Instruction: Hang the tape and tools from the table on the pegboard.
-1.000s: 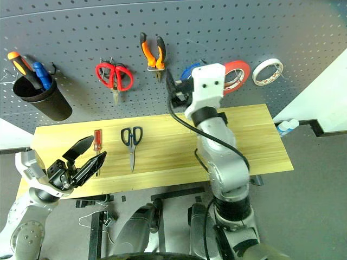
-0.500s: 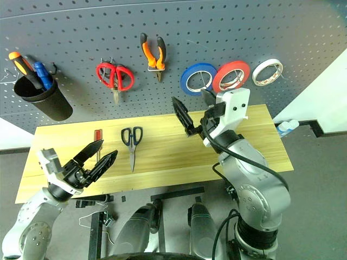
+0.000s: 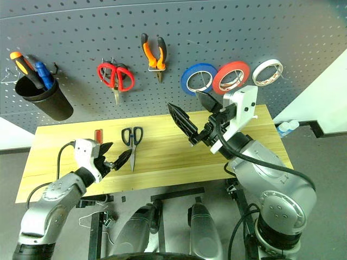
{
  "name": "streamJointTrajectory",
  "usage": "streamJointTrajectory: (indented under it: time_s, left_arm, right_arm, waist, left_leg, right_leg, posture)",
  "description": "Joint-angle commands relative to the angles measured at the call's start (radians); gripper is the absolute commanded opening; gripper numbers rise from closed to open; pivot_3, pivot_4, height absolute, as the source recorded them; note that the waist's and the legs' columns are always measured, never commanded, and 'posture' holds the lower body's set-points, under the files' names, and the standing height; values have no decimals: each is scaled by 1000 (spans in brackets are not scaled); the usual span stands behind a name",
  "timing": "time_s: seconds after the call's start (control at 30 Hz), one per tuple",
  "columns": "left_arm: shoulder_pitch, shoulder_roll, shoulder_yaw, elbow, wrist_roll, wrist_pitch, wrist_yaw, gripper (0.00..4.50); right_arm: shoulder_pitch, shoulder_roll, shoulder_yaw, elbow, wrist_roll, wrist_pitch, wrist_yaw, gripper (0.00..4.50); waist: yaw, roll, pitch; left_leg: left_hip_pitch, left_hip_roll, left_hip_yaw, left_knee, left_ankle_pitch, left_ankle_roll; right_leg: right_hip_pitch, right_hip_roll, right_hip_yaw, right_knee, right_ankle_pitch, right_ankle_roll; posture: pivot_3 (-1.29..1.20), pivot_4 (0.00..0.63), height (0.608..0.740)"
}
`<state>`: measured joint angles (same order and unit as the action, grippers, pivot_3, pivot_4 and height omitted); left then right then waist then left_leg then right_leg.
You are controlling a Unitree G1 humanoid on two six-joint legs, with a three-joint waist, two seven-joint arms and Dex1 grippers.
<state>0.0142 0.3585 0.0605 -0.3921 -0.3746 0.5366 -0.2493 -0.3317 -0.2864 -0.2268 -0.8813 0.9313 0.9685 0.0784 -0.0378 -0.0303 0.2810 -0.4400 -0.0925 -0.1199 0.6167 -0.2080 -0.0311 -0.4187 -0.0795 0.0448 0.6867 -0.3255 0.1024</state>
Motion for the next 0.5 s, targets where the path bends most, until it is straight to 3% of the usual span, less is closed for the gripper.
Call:
streamJointTrajectory:
  time_s: [0.03, 0.2, 0.5]
  left_arm:
    - [-70, -55, -32, 29, 101, 36, 130, 4500]
    - [-146, -155, -52, 60, 195, 134, 284, 4500]
    - [-148, -233, -41, -16, 223, 365, 360, 4500]
  right_arm:
    - [-12, -17, 13, -19, 23, -38, -22, 4471]
    - [-16, -36, 34, -10, 16, -58, -45, 4471]
    - [0, -61, 63, -4, 3, -87, -75, 4471]
  waist:
    - [1, -2, -2]
    - [-4, -3, -3]
    - [-2, -3, -4]
  left_leg:
    - [0, 0, 0, 0, 0, 0]
    - [0, 0, 1, 2, 0, 0]
    - [0, 0, 1, 8, 0, 0]
  right_leg:
    - [0, 0, 0, 0, 0, 0]
    - [0, 0, -1, 1, 0, 1]
    - [1, 1, -1, 5, 1, 1]
  posture:
    - [11, 231, 740]
    - [1, 227, 740]
    - [1, 227, 740]
